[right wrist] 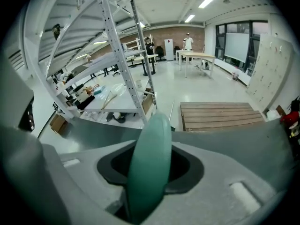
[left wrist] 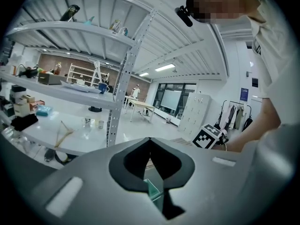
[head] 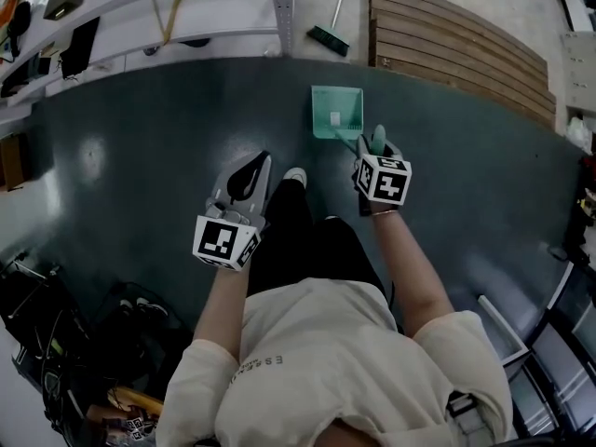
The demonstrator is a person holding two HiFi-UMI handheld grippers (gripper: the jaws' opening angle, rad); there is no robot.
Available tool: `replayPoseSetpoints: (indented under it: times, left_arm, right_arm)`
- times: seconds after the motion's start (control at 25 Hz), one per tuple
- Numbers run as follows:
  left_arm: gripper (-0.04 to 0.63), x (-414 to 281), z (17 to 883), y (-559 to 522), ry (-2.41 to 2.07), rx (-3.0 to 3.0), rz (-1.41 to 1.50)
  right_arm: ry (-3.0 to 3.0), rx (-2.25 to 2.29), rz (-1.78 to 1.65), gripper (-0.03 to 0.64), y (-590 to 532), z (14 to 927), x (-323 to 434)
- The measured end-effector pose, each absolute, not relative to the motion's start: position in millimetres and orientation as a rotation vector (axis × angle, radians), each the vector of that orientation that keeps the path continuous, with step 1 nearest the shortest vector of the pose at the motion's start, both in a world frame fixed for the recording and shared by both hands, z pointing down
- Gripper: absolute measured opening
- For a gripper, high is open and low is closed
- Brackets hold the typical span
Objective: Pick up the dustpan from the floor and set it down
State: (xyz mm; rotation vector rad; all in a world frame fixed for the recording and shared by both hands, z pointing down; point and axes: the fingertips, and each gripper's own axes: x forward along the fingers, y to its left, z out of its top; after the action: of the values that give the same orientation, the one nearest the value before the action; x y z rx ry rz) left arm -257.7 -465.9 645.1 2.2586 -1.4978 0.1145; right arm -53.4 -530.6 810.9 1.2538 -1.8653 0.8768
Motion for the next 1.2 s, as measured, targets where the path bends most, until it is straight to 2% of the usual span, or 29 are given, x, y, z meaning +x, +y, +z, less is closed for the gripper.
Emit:
replayPoseSetpoints:
  times: [0.08, 0.12, 0.44, 0.52, 0.68, 0.88, 1.2]
  left_arm:
    - [0.017, -258, 640, -461, -1.503, 2.247, 0.085]
    - [0.017, -256, 635, -458, -1.503, 2.240, 0.069]
    - [0.017, -232, 549, -429, -1.531, 2.273, -0.012]
    - [0.017, -222, 518, -417, -1.539, 2.307, -0.047]
    - [0.017, -195, 462, -389, -1.567, 2.393, -0.100]
    - [0.017, -163, 426, -330, -1.643, 2.428, -0.107]
    - [0.017, -140, 444, -237, -1.742, 2.339, -0.080]
  right_arm:
    - [-1.864, 1.240, 0.885, 0.247, -528, 808, -56]
    - [-1.874, 1.253, 0.876, 0.267, -528, 800, -54]
    - [-2.087, 1.450, 0.726, 0.265, -515, 648, 0]
    - [-2.184, 1.444, 0.687, 0.231, -496, 603, 11]
    - [-2.295, 1.520, 0.477, -0.006, -456, 525, 45]
    - [-2.414, 1.455, 0.428, -0.006, -392, 490, 64]
    - [-2.467, 1.260, 0.543, -0.006, -304, 507, 81]
